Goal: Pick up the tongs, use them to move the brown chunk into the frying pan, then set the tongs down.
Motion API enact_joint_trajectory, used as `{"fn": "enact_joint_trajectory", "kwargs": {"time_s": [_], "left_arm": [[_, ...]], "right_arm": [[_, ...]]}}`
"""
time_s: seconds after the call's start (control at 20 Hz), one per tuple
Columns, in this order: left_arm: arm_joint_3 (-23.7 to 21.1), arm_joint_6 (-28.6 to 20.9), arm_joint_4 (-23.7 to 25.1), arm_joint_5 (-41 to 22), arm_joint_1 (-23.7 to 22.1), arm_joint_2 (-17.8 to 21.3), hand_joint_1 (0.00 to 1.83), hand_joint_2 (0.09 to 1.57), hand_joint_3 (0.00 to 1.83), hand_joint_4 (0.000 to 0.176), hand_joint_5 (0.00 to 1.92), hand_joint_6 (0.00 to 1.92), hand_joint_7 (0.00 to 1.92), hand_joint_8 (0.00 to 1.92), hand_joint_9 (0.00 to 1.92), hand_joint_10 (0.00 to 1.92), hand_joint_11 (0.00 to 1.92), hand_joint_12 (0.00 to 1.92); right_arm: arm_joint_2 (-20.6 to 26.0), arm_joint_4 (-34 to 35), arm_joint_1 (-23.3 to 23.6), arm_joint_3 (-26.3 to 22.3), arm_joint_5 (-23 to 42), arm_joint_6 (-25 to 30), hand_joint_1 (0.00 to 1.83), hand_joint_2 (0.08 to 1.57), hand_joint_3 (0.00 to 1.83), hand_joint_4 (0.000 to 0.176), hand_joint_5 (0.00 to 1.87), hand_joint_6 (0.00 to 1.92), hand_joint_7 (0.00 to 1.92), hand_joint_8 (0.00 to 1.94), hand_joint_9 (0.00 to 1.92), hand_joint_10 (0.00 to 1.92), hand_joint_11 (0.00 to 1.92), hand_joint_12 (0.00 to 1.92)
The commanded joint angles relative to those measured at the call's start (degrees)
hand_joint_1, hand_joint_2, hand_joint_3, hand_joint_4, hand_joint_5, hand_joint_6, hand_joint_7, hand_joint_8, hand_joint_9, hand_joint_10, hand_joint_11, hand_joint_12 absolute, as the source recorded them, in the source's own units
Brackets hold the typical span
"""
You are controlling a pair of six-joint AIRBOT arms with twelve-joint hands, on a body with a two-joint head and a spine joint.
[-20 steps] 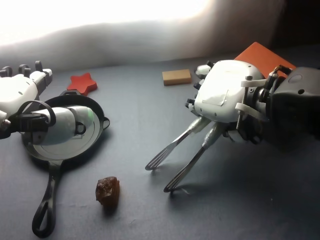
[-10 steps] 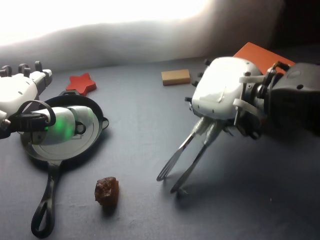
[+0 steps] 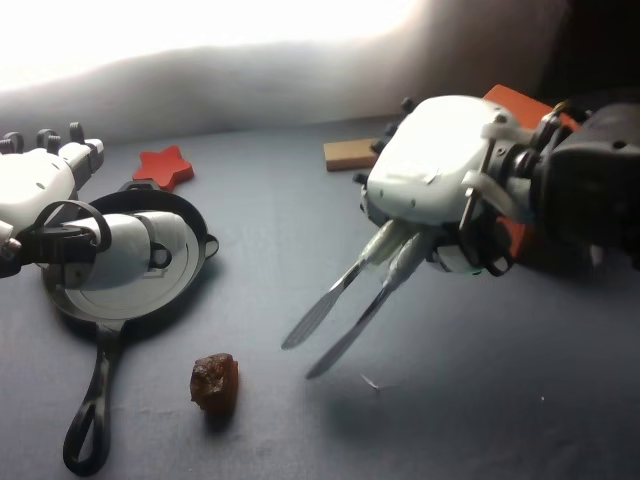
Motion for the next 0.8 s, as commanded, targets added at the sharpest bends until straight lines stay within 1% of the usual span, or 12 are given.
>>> {"fn": "enact_joint_trajectory", "kwargs": {"time_s": [0.0, 0.05, 0.1, 0.15, 0.2, 0.25, 0.35, 0.4, 0.5, 0.6, 0.65, 0.75], "left_arm": [[0.04, -0.15, 4.62, -2.45, -0.32, 0.04, 0.00, 1.27, 0.00, 0.000, 0.02, 0.00, 0.08, 0.01, 0.09, 0.00, 0.00, 0.41], [0.09, -0.15, 4.62, -2.45, -0.35, 0.04, 0.00, 1.26, 0.00, 0.000, 0.01, 0.00, 0.07, 0.00, 0.08, 0.00, 0.00, 0.38], [0.10, -0.15, 4.62, -2.45, -0.36, 0.04, 0.00, 1.27, 0.00, 0.000, 0.02, 0.00, 0.08, 0.00, 0.09, 0.00, 0.00, 0.39], [0.10, -0.15, 4.61, -2.45, -0.36, 0.04, 0.00, 1.27, 0.00, 0.000, 0.01, 0.00, 0.08, 0.00, 0.09, 0.00, 0.00, 0.42], [0.12, -0.15, 4.61, -2.45, -0.38, 0.04, 0.00, 1.27, 0.00, 0.000, 0.01, 0.00, 0.07, 0.00, 0.08, 0.00, 0.00, 0.40], [0.15, -0.15, 4.61, -2.45, -0.39, 0.04, 0.00, 1.27, 0.00, 0.000, 0.02, 0.00, 0.09, 0.00, 0.10, 0.01, 0.00, 0.45], [0.19, -0.15, 4.61, -2.73, -0.44, 0.05, 0.00, 1.27, 0.00, 0.000, 0.03, 0.01, 0.10, 0.01, 0.11, 0.01, 0.00, 0.47], [0.20, -0.15, 4.61, -2.83, -0.49, 0.05, 0.00, 1.26, 0.00, 0.000, 0.03, 0.00, 0.10, 0.00, 0.11, 0.00, 0.00, 0.44], [0.28, -0.42, 4.62, -2.82, -0.59, 0.04, 0.00, 1.26, 0.00, 0.000, 0.03, 0.00, 0.09, 0.00, 0.10, 0.00, 0.00, 0.42], [0.30, -0.59, 4.62, -2.82, -0.59, 0.04, 0.00, 1.27, 0.00, 0.000, 0.03, 0.00, 0.09, 0.00, 0.10, 0.00, 0.00, 0.44], [0.30, -0.61, 4.62, -2.82, -0.59, 0.04, 0.00, 1.27, 0.00, 0.000, 0.03, 0.00, 0.10, 0.01, 0.11, 0.01, 0.00, 0.45], [0.30, -0.65, 4.62, -2.82, -0.59, 0.04, 0.00, 1.26, 0.00, 0.000, 0.03, 0.00, 0.09, 0.00, 0.10, 0.00, 0.00, 0.42]], "right_arm": [[0.90, -0.67, 1.03, -0.66, 2.64, -0.32, 1.22, 1.12, 0.00, 0.025, 0.97, 1.03, 1.01, 0.99, 0.97, 0.97, 0.62, 1.69], [1.73, 1.17, 1.33, -1.83, 4.39, -0.32, 1.21, 1.13, 0.00, 0.024, 0.94, 1.07, 0.99, 1.02, 0.94, 0.97, 0.60, 1.68], [2.36, 2.55, 1.55, -2.74, 5.81, -0.32, 1.21, 1.13, 0.00, 0.024, 0.93, 1.08, 0.98, 1.03, 0.93, 0.98, 0.60, 1.68], [3.15, 4.05, 1.74, -4.18, 8.34, -0.32, 1.21, 1.13, 0.00, 0.022, 0.93, 1.08, 0.99, 1.03, 0.93, 0.98, 0.60, 1.67], [3.84, 5.64, 1.80, -5.79, 11.78, -0.32, 1.21, 1.13, 0.00, 0.020, 0.93, 1.07, 1.00, 1.01, 0.93, 0.99, 0.60, 1.67], [4.35, 7.00, 1.84, -7.06, 14.18, -0.33, 1.21, 1.13, 0.00, 0.020, 0.92, 1.09, 0.99, 1.02, 0.92, 0.98, 0.59, 1.67], [5.11, 7.48, 1.88, -9.79, 18.23, 0.70, 1.21, 1.13, 0.00, 0.020, 0.93, 1.09, 0.99, 1.00, 0.92, 0.97, 0.60, 1.66], [5.18, 7.49, 2.04, -11.08, 20.61, 1.48, 1.21, 1.13, 0.00, 0.021, 0.93, 1.08, 0.99, 1.01, 0.92, 0.96, 0.59, 1.66], [4.49, 7.52, 2.54, -12.32, 24.34, 2.61, 1.21, 1.13, 0.00, 0.024, 0.92, 1.10, 0.98, 1.03, 0.91, 0.97, 0.60, 1.66], [3.15, 7.53, 2.76, -12.45, 27.38, 3.30, 1.21, 1.14, 0.00, 0.021, 0.92, 1.10, 0.97, 1.03, 0.90, 0.97, 0.59, 1.66], [2.85, 7.53, 2.77, -12.44, 27.90, 3.55, 1.21, 1.14, 0.00, 0.020, 0.91, 1.11, 0.98, 1.03, 0.89, 0.96, 0.58, 1.66], [0.90, 7.52, 2.77, -12.19, 30.26, 4.45, 1.21, 1.14, 0.00, 0.015, 0.90, 1.13, 0.99, 1.01, 0.89, 0.92, 0.56, 1.63]]}}
